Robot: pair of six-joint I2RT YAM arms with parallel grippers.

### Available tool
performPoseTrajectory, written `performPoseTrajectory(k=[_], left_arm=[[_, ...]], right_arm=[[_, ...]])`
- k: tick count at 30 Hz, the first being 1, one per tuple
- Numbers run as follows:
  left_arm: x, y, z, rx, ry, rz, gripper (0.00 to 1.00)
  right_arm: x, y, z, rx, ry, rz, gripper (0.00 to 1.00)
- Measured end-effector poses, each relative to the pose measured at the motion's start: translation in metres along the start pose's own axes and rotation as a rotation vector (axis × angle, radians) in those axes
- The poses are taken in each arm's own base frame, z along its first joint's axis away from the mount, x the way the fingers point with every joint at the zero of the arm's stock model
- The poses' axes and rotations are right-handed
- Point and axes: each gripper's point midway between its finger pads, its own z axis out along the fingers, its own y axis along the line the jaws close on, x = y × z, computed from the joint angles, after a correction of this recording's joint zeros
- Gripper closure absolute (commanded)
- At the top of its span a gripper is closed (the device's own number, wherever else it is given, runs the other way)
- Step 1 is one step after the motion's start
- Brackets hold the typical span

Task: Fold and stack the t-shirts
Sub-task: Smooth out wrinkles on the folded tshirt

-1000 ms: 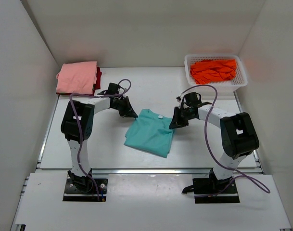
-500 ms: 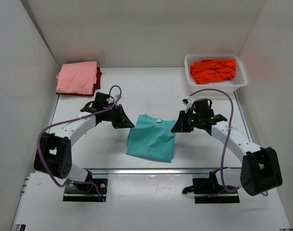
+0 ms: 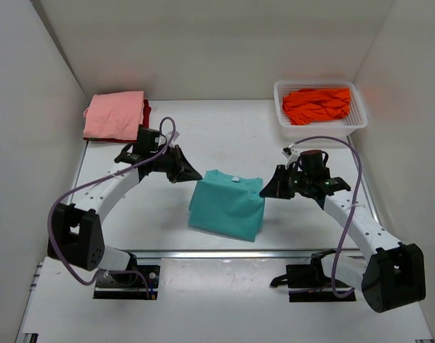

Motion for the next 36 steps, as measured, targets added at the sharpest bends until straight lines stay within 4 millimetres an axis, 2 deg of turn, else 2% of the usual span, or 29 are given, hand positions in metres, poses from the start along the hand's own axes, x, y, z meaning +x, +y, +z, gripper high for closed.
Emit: performPoseTrajectory(k=[3,6,11,16,18,19,21,23,26,30,34,36], left_arm=[[-0.025,-0.013,0.005,0.022,-0.021,0.005,1.0],[-0.048,-0.017,0.015,0.03,-0.028,-0.006,1.0],[-0.077,0.003,0.041,0.006,-0.016,-0.06,1.0],[-0.11,0.026,0.081,-0.018,0.009,-0.127,1.0],[-0.129,0.03,0.1,-0.011,0.005,-0.137,0.88],[-0.138,0.032,0.108,-0.005,0.0,-0.14,0.71],[-0.152,0.036,0.122,0.011,-0.011,-0.154,0.63],[-0.162,0.041,0.132,0.021,-0.018,-0.178,0.56],[-0.169,0.047,0.138,0.02,-0.032,-0.203,0.54],[-0.173,0.054,0.131,0.027,-0.063,-0.21,0.52],[-0.155,0.077,0.118,-0.015,-0.068,-0.255,0.5],[-0.147,0.09,0.111,-0.052,-0.072,-0.271,0.45]], right_arm=[[-0.009,-0.004,-0.002,0.005,-0.01,0.026,1.0],[-0.023,-0.006,0.001,0.002,-0.013,0.04,1.0],[-0.053,-0.021,0.018,0.017,-0.009,0.071,1.0],[-0.08,-0.058,0.043,0.081,-0.014,0.125,1.0],[-0.088,-0.076,0.052,0.113,-0.02,0.159,0.97],[-0.091,-0.085,0.056,0.126,-0.024,0.177,0.81],[-0.098,-0.099,0.064,0.147,-0.026,0.203,0.68],[-0.106,-0.112,0.071,0.172,-0.03,0.213,0.62],[-0.124,-0.12,0.078,0.194,-0.047,0.194,0.57],[-0.136,-0.12,0.079,0.201,-0.082,0.169,0.46],[-0.132,-0.121,0.082,0.202,-0.08,0.159,0.43],[-0.125,-0.123,0.084,0.207,-0.067,0.162,0.44]])
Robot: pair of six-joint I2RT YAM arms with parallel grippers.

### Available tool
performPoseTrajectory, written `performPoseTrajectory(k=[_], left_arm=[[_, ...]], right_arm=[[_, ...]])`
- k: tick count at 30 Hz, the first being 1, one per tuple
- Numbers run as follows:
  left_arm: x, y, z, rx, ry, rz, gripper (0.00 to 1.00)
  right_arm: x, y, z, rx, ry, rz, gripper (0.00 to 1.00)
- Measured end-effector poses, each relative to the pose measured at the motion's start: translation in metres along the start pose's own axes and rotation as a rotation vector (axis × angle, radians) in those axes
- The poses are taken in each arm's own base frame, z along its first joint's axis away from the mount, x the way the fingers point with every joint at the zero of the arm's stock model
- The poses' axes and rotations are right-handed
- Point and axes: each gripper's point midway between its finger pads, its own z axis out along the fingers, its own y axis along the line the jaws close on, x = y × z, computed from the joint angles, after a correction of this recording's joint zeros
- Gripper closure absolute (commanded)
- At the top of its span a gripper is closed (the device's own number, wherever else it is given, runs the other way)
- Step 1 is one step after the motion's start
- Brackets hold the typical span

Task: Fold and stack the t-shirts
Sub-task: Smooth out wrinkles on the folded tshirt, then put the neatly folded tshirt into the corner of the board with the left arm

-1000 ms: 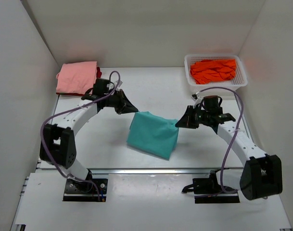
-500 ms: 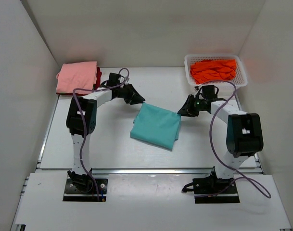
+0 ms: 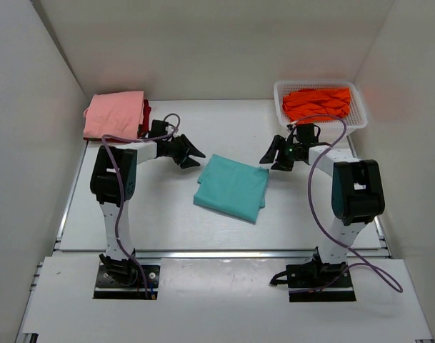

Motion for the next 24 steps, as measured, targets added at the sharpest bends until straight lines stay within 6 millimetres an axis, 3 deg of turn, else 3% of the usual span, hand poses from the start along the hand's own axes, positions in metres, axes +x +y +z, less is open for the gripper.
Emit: performPoseTrajectory(k=[6,9,13,24], left_arm=[[0.011,0.031,-0.004,-0.161,-0.003,0.053,0.3],[0.015,0.032,-0.004,-0.245,0.0,0.13,0.19],[0.019,0.025,0.0,-0.325,-0.012,0.264,0.2],[0.062,0.038,0.007,-0.509,0.061,0.486,0.21]], right_arm=[[0.021,-0.007,-0.004,0.025,0.029,0.013,0.45],[0.02,-0.006,-0.011,0.027,0.01,0.005,0.46],[0.02,-0.007,-0.026,0.03,-0.026,0.005,0.46],[0.032,-0.015,-0.051,0.047,-0.068,0.02,0.47]])
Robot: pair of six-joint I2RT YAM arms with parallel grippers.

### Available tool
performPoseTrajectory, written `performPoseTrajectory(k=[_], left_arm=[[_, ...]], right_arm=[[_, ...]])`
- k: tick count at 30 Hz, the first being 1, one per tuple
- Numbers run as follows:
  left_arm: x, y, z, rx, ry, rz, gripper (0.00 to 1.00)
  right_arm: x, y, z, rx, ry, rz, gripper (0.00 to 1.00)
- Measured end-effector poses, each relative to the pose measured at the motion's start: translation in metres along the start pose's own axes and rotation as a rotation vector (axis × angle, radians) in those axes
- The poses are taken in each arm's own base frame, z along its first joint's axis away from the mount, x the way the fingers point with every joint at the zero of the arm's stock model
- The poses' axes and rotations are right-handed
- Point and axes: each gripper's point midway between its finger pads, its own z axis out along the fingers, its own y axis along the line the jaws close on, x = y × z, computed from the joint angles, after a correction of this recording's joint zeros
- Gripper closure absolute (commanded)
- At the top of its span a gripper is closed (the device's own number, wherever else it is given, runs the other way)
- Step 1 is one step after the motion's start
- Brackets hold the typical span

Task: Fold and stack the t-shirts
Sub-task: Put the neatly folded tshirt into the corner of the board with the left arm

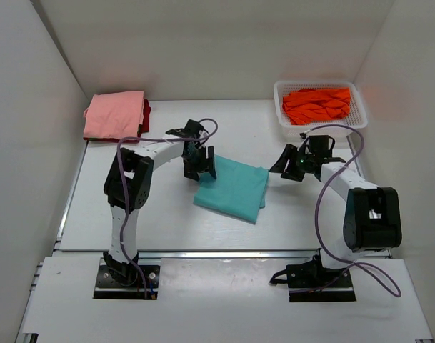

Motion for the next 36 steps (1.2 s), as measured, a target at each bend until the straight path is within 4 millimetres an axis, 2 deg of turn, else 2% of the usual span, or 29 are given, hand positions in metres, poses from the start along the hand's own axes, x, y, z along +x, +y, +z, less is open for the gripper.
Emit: performPoseTrajectory(k=[10,13,14,15,16,17,18,23,26,28,32,36], left_arm=[[0.036,-0.011,0.006,-0.171,0.053,0.159,0.27],[0.043,-0.013,0.009,-0.226,0.068,0.188,0.42],[0.045,-0.015,0.01,-0.241,0.076,0.199,0.62],[0.047,-0.016,0.011,-0.249,0.08,0.199,0.72],[0.049,-0.019,0.013,-0.242,0.091,0.199,0.78],[0.049,-0.022,0.014,-0.235,0.095,0.205,0.95],[0.05,-0.024,0.014,-0.235,0.097,0.201,1.0],[0.044,-0.02,0.012,-0.231,0.122,0.17,1.0],[0.017,-0.005,0.009,-0.262,0.107,0.132,1.0],[-0.018,0.014,0.006,-0.287,0.062,0.092,1.0],[-0.103,0.07,-0.011,-0.36,-0.093,0.036,1.0],[-0.167,0.131,-0.042,-0.472,-0.229,0.034,1.0]], right_arm=[[-0.001,0.001,-0.019,-0.009,-0.053,0.002,0.48],[0.003,0.001,-0.021,-0.01,-0.051,0.003,0.48],[0.003,0.002,-0.021,-0.013,-0.053,0.003,0.48],[0.002,0.002,-0.022,-0.014,-0.056,0.004,0.48],[0.001,0.002,-0.024,-0.018,-0.059,0.006,0.48],[-0.001,0.001,-0.025,-0.017,-0.066,0.009,0.48],[-0.002,0.0,-0.027,-0.017,-0.072,0.012,0.48],[-0.007,0.0,-0.028,-0.022,-0.081,0.033,0.48],[-0.019,0.009,-0.025,-0.045,-0.085,0.038,0.49],[-0.027,0.018,-0.023,-0.06,-0.09,0.031,0.49],[-0.032,0.044,-0.021,-0.106,-0.085,-0.013,0.5],[-0.023,0.055,-0.019,-0.124,-0.055,-0.015,0.52]])
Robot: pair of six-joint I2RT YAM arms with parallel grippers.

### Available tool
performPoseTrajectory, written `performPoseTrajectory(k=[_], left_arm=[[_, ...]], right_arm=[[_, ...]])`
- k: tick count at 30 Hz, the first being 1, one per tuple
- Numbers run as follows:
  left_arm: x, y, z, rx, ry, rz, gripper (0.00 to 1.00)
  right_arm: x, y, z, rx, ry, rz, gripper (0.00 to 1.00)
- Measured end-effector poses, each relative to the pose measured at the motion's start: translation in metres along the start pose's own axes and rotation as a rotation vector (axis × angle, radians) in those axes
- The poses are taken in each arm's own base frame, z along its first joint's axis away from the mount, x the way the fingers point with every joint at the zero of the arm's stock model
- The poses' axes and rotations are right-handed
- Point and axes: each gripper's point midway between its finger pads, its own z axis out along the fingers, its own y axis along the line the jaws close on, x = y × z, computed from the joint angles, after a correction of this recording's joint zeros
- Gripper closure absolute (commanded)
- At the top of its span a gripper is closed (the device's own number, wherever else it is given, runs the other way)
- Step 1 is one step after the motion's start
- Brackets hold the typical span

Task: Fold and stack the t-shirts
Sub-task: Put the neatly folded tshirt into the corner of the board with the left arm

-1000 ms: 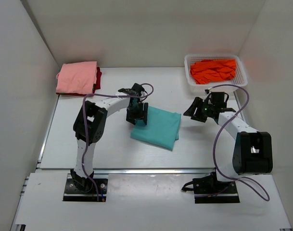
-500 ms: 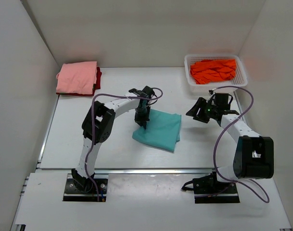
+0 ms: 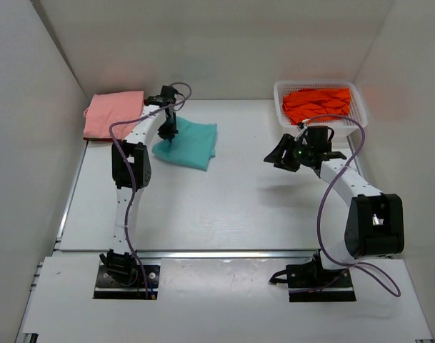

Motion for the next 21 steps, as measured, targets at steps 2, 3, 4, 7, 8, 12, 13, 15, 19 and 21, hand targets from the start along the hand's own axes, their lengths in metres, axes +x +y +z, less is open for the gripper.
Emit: performPoseTrajectory(k=[2,3,4,7,8,12,13,15,19,21], left_arm=[[-0.026,0.019,0.003,-0.025,-0.059,0.005,1.0],[-0.039,0.024,0.004,-0.025,-0.092,0.012,1.0],[-0.047,0.028,0.005,-0.024,-0.116,0.019,1.0],[-0.062,0.037,0.007,-0.027,-0.162,0.046,1.0],[-0.065,0.04,0.008,-0.029,-0.173,0.054,1.0],[-0.083,0.054,0.008,-0.036,-0.232,0.055,1.0],[-0.087,0.059,0.008,-0.039,-0.243,0.051,1.0],[-0.096,0.072,0.005,-0.054,-0.271,0.042,1.0],[-0.115,0.103,-0.017,-0.089,-0.35,0.015,1.0],[-0.13,0.12,-0.04,-0.103,-0.409,0.0,1.0]], right_arm=[[0.002,-0.001,-0.001,0.006,0.009,0.015,0.51],[0.004,-0.001,-0.001,0.009,0.014,0.021,0.53],[0.005,-0.002,-0.002,0.013,0.02,0.026,0.53],[0.009,0.001,-0.004,0.023,0.045,0.043,0.53],[0.008,0.006,-0.004,0.02,0.049,0.042,0.53],[-0.009,0.033,-0.006,-0.018,0.03,0.008,0.54],[-0.012,0.039,-0.005,-0.026,0.027,0.001,0.53],[-0.014,0.045,-0.002,-0.035,0.031,-0.008,0.54],[-0.009,0.042,0.01,-0.02,0.068,0.004,0.54],[-0.003,0.04,0.014,-0.009,0.09,0.016,0.54]])
